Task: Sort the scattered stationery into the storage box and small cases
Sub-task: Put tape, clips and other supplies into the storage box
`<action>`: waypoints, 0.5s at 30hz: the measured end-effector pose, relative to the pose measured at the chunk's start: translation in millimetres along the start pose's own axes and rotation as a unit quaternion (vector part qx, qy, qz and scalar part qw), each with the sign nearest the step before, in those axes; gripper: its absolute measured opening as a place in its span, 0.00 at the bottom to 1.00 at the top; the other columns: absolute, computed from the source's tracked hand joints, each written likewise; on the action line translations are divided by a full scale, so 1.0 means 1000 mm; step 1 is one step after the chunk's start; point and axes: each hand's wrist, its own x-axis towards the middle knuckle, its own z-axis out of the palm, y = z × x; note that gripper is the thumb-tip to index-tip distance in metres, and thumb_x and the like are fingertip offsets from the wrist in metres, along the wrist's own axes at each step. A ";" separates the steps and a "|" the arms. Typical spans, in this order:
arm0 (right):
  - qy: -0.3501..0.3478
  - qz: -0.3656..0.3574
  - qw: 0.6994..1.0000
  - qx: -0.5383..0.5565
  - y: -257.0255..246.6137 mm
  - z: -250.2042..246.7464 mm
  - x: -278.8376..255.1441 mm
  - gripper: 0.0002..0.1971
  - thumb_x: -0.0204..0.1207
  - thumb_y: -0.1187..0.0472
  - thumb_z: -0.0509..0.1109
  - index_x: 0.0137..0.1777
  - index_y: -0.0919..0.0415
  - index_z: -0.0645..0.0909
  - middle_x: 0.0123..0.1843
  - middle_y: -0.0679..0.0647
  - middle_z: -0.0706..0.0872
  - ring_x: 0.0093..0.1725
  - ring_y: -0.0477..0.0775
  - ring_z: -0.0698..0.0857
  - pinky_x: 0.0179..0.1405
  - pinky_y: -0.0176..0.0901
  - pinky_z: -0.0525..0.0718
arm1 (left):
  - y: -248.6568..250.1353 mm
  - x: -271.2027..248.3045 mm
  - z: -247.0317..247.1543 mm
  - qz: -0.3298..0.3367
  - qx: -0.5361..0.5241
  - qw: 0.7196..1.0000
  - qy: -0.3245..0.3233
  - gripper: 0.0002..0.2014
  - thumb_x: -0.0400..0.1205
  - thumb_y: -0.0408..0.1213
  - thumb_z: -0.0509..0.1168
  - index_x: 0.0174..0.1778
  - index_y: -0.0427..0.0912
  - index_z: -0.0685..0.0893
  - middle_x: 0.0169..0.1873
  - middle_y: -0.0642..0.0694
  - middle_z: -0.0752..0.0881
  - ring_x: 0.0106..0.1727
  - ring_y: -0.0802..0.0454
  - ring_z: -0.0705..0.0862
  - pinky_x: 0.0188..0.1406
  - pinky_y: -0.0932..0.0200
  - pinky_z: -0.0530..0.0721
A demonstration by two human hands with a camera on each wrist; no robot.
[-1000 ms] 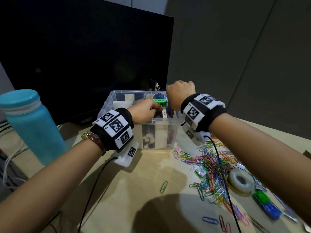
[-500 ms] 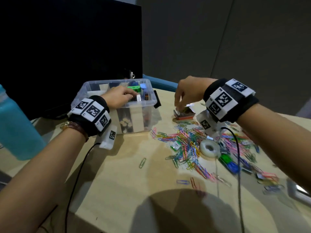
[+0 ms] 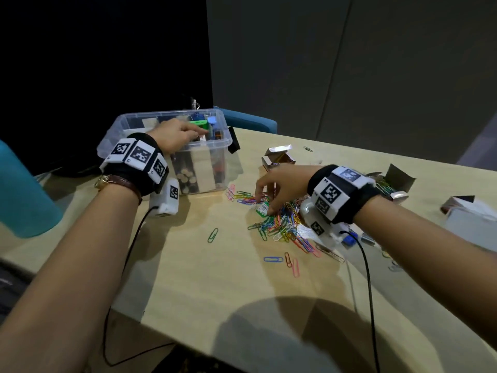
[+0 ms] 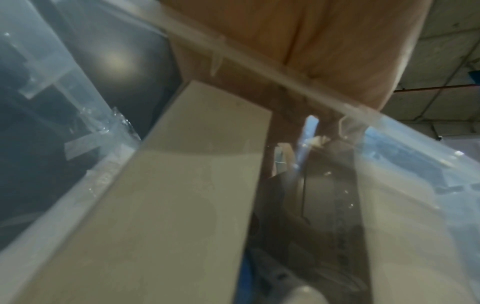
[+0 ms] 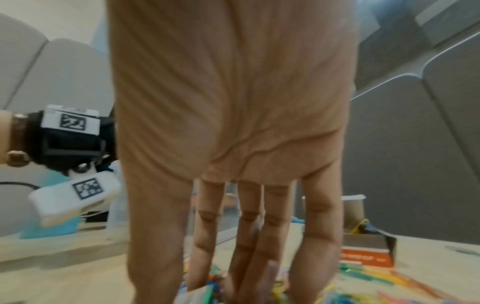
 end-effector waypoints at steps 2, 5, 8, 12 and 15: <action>-0.011 -0.012 1.000 -0.017 -0.008 0.005 0.003 0.17 0.70 0.54 0.81 0.58 0.56 0.86 0.44 0.48 0.84 0.45 0.48 0.82 0.48 0.40 0.80 | 0.000 -0.001 0.000 -0.002 -0.005 1.000 0.000 0.17 0.89 0.40 0.54 0.72 0.50 0.79 0.74 0.40 0.75 0.69 0.40 0.75 0.66 0.47 0.76; -0.002 -0.008 1.000 -0.028 -0.013 0.006 0.008 0.15 0.68 0.57 0.82 0.53 0.60 0.88 0.43 0.50 0.86 0.44 0.49 0.84 0.48 0.43 0.83 | 0.000 -0.002 0.000 -0.001 -0.014 1.000 0.003 0.17 0.89 0.39 0.54 0.72 0.50 0.79 0.73 0.40 0.75 0.69 0.41 0.76 0.67 0.46 0.77; -0.010 -0.002 1.000 -0.009 -0.014 0.005 0.008 0.14 0.65 0.60 0.84 0.49 0.62 0.89 0.40 0.50 0.87 0.42 0.50 0.85 0.49 0.47 0.86 | 0.000 -0.003 0.002 0.011 -0.017 0.999 0.029 0.16 0.89 0.39 0.55 0.71 0.48 0.80 0.71 0.40 0.77 0.68 0.42 0.76 0.66 0.45 0.77; -0.012 0.006 1.000 0.018 -0.009 -0.002 0.002 0.16 0.62 0.59 0.86 0.48 0.60 0.88 0.32 0.45 0.86 0.38 0.48 0.84 0.47 0.45 0.85 | -0.003 -0.005 0.004 0.015 -0.018 0.990 0.136 0.18 0.85 0.39 0.64 0.71 0.47 0.79 0.64 0.37 0.74 0.61 0.41 0.75 0.61 0.47 0.77; -0.007 0.017 0.999 0.049 0.004 -0.012 -0.009 0.14 0.61 0.55 0.87 0.46 0.54 0.90 0.25 0.38 0.85 0.29 0.35 0.82 0.43 0.41 0.85 | 0.010 -0.011 0.007 0.028 -0.013 0.965 0.260 0.18 0.82 0.36 0.67 0.69 0.45 0.81 0.65 0.36 0.74 0.67 0.38 0.72 0.65 0.46 0.74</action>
